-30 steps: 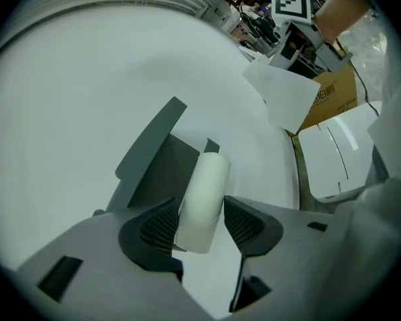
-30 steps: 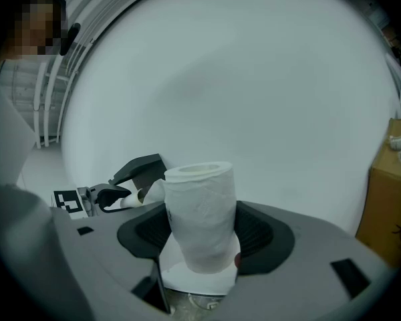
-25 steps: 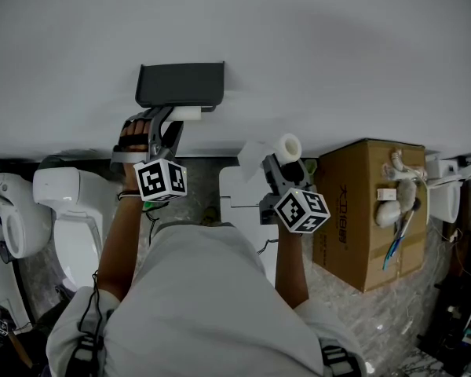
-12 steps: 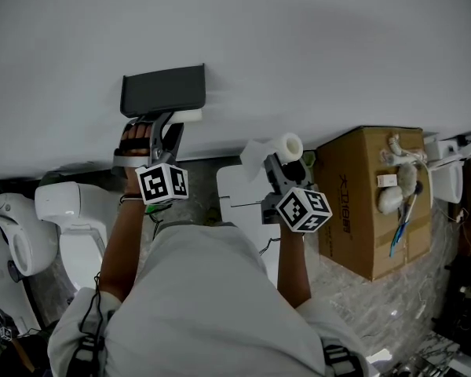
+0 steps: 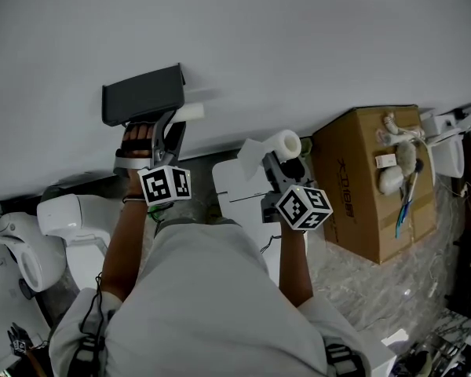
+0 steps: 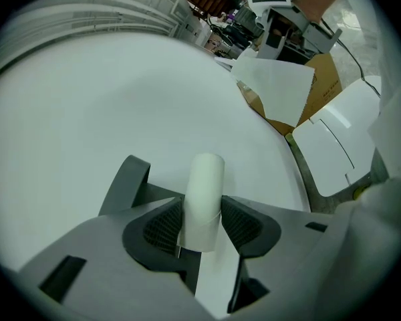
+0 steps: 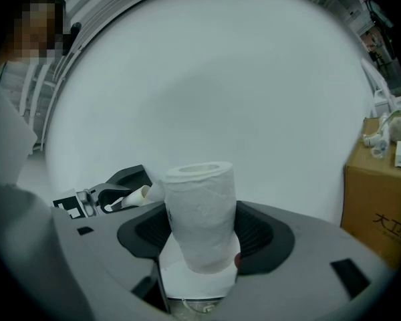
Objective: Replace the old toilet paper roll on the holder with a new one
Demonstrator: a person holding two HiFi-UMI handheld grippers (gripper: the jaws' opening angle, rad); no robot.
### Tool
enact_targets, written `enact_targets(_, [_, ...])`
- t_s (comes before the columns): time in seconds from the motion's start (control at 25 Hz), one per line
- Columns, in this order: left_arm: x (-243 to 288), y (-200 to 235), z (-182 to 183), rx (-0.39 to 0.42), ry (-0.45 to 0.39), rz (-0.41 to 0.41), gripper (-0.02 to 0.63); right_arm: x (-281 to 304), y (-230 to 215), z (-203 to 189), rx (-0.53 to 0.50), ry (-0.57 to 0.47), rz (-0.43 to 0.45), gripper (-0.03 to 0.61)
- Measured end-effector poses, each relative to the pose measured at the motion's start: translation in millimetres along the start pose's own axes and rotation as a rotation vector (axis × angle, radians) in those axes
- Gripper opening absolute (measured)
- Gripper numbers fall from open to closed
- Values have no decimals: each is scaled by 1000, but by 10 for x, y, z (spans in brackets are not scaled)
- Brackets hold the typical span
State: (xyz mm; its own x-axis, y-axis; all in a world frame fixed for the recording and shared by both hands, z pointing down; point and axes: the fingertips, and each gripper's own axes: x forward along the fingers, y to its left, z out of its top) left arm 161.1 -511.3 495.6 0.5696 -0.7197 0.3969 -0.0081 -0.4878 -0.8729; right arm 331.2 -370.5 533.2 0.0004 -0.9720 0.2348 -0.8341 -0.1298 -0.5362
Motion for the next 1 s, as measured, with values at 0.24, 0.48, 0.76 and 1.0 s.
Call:
enact_targets(0.24, [83, -61, 263, 10, -60, -14, 204, -192, -170, -8, 20, -13, -53, 289])
enact_targets(0.48, [122, -151, 571, -3, -143, -45, 204, -373, -317, -12, 34, -30, -104, 289])
enact_targets(0.76, [-17, -196, 873, -132, -254, -90, 204, -571, -389, -31, 67, -54, -145, 290])
enact_targets(1.0, [-190, -158, 839, -325, -294, -115, 204, -594, -312, -47, 95, -62, -135, 290])
